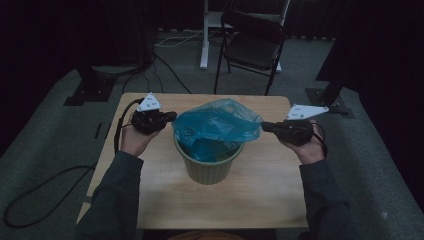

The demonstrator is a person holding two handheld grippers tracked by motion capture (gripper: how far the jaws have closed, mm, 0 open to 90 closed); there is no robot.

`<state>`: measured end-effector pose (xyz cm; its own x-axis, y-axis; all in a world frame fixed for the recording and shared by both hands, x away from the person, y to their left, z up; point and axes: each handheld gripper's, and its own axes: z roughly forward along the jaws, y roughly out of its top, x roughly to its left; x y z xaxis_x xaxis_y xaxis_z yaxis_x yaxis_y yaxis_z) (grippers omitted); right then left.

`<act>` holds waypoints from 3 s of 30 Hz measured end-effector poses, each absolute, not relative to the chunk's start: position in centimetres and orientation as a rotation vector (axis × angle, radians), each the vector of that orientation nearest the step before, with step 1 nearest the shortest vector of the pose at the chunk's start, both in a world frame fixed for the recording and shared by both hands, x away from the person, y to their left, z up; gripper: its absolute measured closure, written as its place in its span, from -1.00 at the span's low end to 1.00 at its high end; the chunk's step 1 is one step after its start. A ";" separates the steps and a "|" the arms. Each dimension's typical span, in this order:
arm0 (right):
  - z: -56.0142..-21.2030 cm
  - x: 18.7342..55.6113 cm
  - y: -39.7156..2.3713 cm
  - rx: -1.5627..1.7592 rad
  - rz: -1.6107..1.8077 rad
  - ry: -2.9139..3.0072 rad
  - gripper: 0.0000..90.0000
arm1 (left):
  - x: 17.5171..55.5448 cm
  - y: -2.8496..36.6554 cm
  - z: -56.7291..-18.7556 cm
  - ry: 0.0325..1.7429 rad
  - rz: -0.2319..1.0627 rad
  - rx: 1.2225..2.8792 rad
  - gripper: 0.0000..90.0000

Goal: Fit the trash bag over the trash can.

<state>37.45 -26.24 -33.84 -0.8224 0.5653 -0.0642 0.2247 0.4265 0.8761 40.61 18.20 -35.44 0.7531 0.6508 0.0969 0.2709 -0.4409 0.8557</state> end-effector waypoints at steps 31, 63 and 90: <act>-34.3 36.8 -21.1 0.535 1.400 2.466 0.85 | 39.9 17.6 -35.3 0.656 0.527 2.033 0.85; -35.7 41.8 -20.3 0.838 1.217 2.429 1.00 | 40.1 19.1 -36.3 0.741 0.540 2.016 0.97; -35.6 41.4 -20.6 0.826 1.216 2.414 0.97 | 40.4 16.2 -32.3 0.653 0.590 1.969 0.64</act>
<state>41.42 -20.62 -35.62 -0.7844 0.6200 -0.0195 0.3535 0.4725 0.8073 40.40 16.25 -32.34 0.7415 0.6570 0.1358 0.2010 -0.4106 0.8894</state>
